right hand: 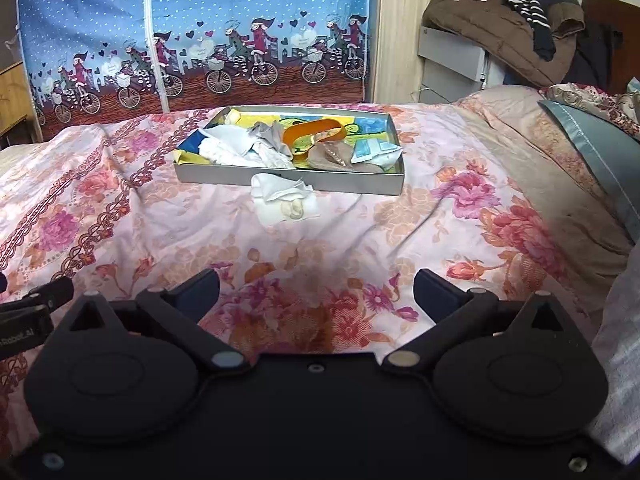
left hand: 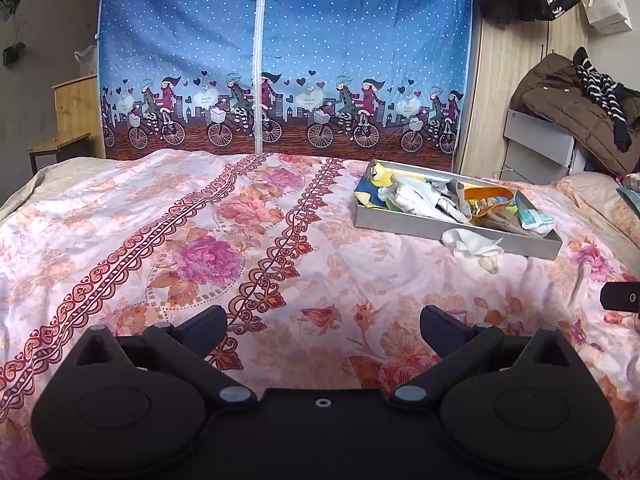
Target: Organize soft objects
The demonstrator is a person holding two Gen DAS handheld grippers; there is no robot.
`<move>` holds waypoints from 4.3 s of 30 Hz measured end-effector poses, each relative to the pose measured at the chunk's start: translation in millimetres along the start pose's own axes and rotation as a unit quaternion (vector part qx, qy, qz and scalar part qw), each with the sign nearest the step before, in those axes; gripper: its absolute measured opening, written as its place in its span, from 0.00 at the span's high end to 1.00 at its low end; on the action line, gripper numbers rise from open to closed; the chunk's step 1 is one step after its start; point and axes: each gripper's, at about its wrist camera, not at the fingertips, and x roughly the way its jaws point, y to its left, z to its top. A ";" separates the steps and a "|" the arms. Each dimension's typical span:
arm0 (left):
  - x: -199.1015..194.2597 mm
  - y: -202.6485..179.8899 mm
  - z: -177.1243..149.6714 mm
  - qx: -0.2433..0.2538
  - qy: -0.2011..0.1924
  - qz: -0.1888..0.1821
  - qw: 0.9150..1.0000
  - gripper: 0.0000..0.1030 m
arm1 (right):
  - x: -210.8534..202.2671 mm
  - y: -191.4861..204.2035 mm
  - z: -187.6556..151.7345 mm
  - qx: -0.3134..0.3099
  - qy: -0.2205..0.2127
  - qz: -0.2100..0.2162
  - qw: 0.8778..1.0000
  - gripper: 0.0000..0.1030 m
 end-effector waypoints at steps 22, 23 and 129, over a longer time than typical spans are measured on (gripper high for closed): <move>21.8 -3.1 7.4 -0.030 0.038 -0.005 0.999 0.01 | 25.0 13.8 24.3 -0.066 0.015 0.039 0.997 0.00; 24.3 -3.4 7.1 -0.030 0.042 -0.007 0.999 0.01 | 25.9 15.5 26.4 -0.075 0.013 0.043 0.996 0.00; 171.4 -66.0 141.2 0.050 0.073 -0.181 0.980 0.95 | 140.5 -4.1 80.7 -0.091 -0.037 0.176 0.979 0.84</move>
